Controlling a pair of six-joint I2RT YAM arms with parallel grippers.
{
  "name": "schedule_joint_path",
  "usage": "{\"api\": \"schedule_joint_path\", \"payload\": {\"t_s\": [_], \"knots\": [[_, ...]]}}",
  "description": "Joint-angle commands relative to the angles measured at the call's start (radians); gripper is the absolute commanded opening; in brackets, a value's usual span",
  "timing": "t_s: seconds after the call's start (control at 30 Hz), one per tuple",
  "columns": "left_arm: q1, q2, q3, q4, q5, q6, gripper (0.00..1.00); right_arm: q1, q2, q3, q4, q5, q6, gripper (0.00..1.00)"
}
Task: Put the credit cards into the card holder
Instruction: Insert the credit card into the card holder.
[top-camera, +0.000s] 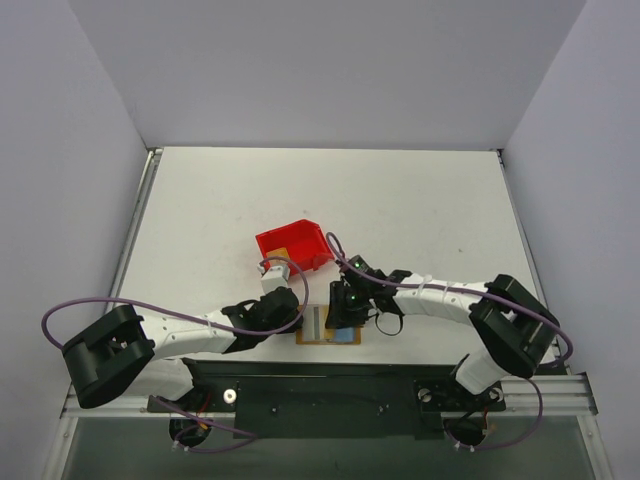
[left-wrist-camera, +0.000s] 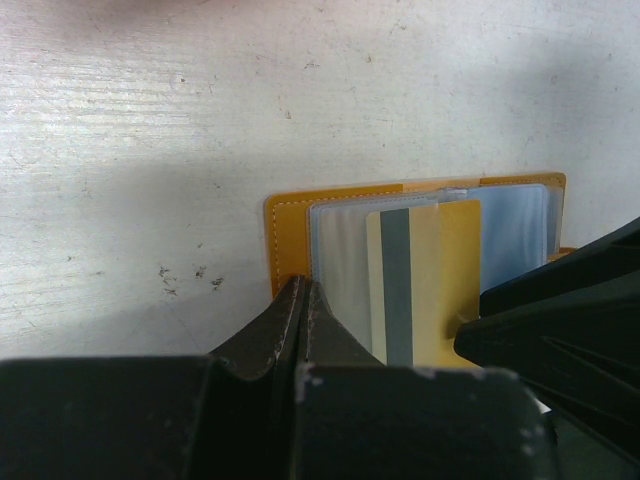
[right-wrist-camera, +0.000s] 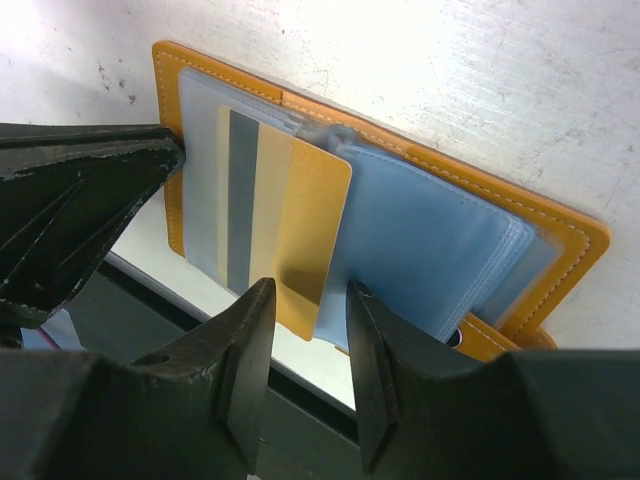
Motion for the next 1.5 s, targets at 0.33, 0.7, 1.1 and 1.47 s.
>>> {"api": "schedule_joint_path", "payload": {"t_s": [0.33,0.7,1.1,1.47], "knots": [[-0.010,0.033,-0.024,-0.091,0.030,0.000,0.00,0.037,0.106,0.066,0.072,-0.048,0.021,0.28],[-0.010,0.033,-0.022,-0.091,0.033,0.000,0.00,0.061,0.174,0.120,0.113,-0.103,0.035,0.27],[-0.010,0.035,-0.019,-0.097,0.032,-0.001,0.00,0.069,0.143,0.127,0.091,-0.086,0.012,0.31],[-0.010,0.013,-0.028,-0.108,0.026,-0.009,0.00,0.069,0.070,0.118,-0.069,0.049,-0.043,0.37]]}}
